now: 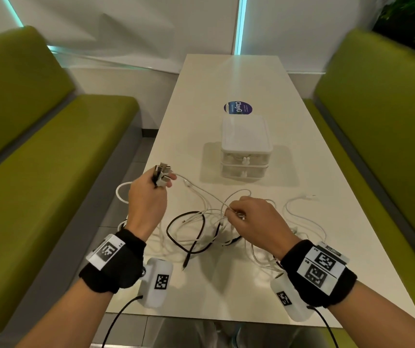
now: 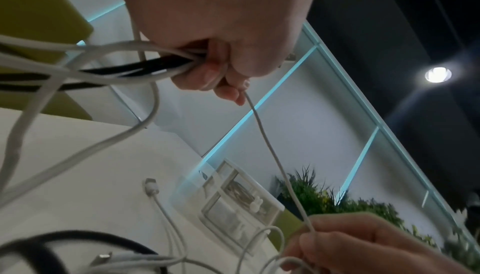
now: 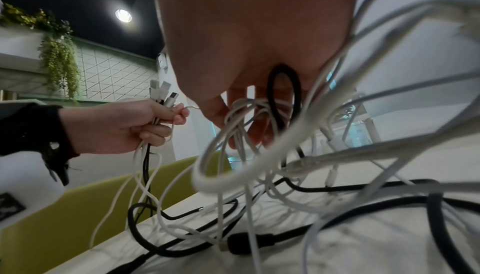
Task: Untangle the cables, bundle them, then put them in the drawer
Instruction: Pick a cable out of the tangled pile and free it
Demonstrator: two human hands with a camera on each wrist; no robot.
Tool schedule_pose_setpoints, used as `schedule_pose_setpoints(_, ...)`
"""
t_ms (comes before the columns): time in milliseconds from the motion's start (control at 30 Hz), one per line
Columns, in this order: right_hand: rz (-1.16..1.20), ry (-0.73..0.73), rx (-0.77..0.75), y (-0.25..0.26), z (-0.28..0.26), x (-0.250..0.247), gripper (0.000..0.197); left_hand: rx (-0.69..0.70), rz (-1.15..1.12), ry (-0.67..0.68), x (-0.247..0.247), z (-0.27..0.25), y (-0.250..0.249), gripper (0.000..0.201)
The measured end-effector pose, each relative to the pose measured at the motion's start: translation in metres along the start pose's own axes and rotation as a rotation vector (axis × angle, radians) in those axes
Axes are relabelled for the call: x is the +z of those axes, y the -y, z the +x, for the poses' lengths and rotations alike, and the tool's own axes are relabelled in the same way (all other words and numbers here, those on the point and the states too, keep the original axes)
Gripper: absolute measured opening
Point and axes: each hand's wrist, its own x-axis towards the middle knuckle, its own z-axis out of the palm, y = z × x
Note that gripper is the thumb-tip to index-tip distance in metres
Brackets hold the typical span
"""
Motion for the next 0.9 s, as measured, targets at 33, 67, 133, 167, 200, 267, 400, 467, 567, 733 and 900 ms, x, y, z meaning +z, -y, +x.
schedule_pose_setpoints(33, 0.006, 0.019, 0.004, -0.001, 0.0, 0.0, 0.04, 0.03, 0.054, 0.013, 0.0, 0.0, -0.001, 0.035)
schedule_pose_setpoints(67, 0.011, 0.031, 0.011, -0.003, 0.001, 0.0, 0.041, 0.084, 0.113, 0.025, 0.001, -0.002, -0.003, 0.04)
schedule_pose_setpoints(133, 0.021, 0.029, 0.019, -0.004, 0.002, 0.0, 0.043, 0.237, 0.19, 0.055, 0.004, -0.009, -0.008, 0.058)
schedule_pose_setpoints(167, 0.019, 0.027, 0.018, -0.004, 0.002, -0.001, 0.044, 0.304, 0.198, 0.092, 0.006, -0.012, -0.01, 0.066)
schedule_pose_setpoints(200, 0.014, 0.032, 0.012, -0.003, 0.002, -0.001, 0.043, 0.35, 0.197, 0.151, 0.01, -0.016, -0.012, 0.072)
schedule_pose_setpoints(267, -0.004, 0.048, -0.016, -0.002, 0.001, 0.0, 0.037, 0.403, 0.22, 0.305, 0.018, -0.023, -0.012, 0.078)
schedule_pose_setpoints(400, -0.033, 0.046, -0.081, -0.003, -0.002, 0.003, 0.03, 0.421, 0.375, 0.528, 0.034, -0.032, -0.004, 0.069)
schedule_pose_setpoints(467, -0.043, 0.037, -0.097, -0.004, -0.003, 0.005, 0.03, 0.389, 0.451, 0.532, 0.035, -0.032, -0.006, 0.052)
schedule_pose_setpoints(567, -0.056, 0.003, -0.117, -0.005, -0.005, 0.008, 0.028, 0.37, 0.502, 0.489, 0.035, -0.03, -0.012, 0.032)
schedule_pose_setpoints(733, -0.009, 0.0, -0.053, -0.005, -0.005, 0.008, 0.025, 0.227, 0.306, 0.341, 0.023, -0.022, -0.013, 0.032)
schedule_pose_setpoints(900, 0.038, -0.006, -0.029, -0.01, -0.01, 0.012, 0.035, 0.165, 0.208, 0.193, 0.01, -0.012, -0.015, 0.035)
